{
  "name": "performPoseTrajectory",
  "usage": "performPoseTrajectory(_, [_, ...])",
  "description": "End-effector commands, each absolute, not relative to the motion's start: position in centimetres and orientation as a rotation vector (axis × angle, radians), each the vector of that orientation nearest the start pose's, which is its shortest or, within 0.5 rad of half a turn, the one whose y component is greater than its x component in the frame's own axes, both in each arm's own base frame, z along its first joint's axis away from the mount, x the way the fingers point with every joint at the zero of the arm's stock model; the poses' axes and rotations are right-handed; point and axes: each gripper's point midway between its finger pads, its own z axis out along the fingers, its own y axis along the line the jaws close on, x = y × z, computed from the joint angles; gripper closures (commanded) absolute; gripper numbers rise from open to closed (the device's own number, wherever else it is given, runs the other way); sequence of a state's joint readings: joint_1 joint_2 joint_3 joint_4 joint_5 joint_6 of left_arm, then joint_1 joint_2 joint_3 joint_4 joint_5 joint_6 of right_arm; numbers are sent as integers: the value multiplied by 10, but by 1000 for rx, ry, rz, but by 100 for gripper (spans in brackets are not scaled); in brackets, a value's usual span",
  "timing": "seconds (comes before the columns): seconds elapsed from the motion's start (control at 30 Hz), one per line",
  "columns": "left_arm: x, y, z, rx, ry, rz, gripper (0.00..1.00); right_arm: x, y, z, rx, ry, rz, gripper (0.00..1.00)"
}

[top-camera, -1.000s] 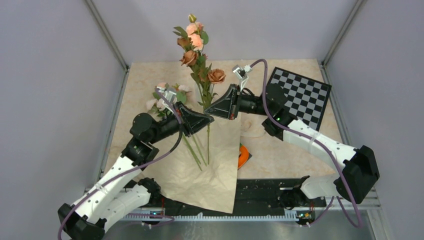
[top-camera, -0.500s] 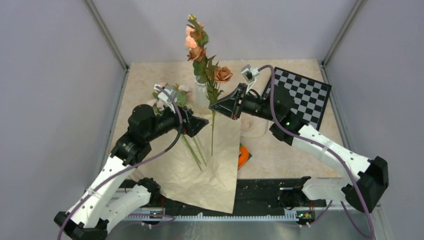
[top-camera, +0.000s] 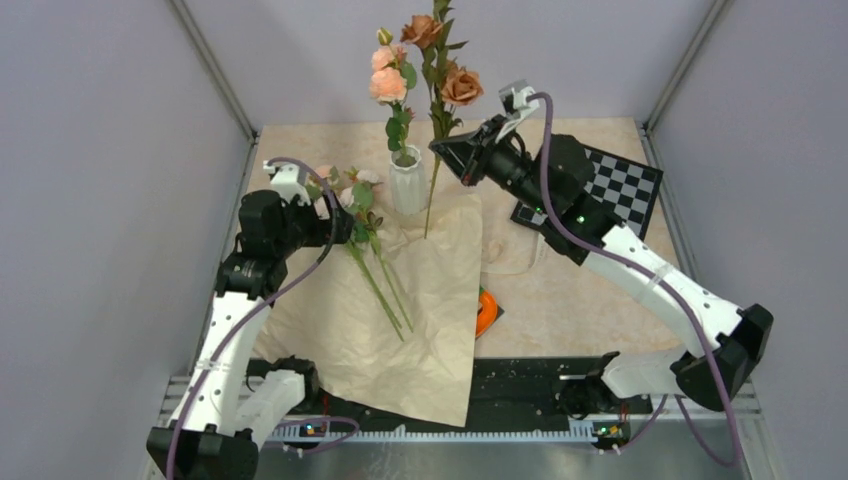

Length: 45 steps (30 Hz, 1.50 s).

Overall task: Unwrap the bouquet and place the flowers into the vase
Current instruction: Pick up the fake flower from the wrapping paper, then insert the fake flower into the vase.

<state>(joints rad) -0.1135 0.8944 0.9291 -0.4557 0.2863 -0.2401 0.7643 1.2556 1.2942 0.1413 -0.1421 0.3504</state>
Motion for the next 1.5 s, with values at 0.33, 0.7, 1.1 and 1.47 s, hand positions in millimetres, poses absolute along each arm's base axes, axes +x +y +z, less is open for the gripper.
performPoseTrajectory(0.33, [302,-7,241,-209,1941,-58,1,396,340,488,-354,1293,737,100])
performPoseTrajectory(0.7, [303,-11,236,-201,1968,-81,1,418,347,505,-324,1266,743,100])
performPoseTrajectory(1.1, [303,-17,235,-192,1974,-114,1,430,352,502,-321,1256,735,100])
performPoseTrajectory(1.47, [303,-15,234,-197,1974,-105,1,431,352,509,-317,1230,733,100])
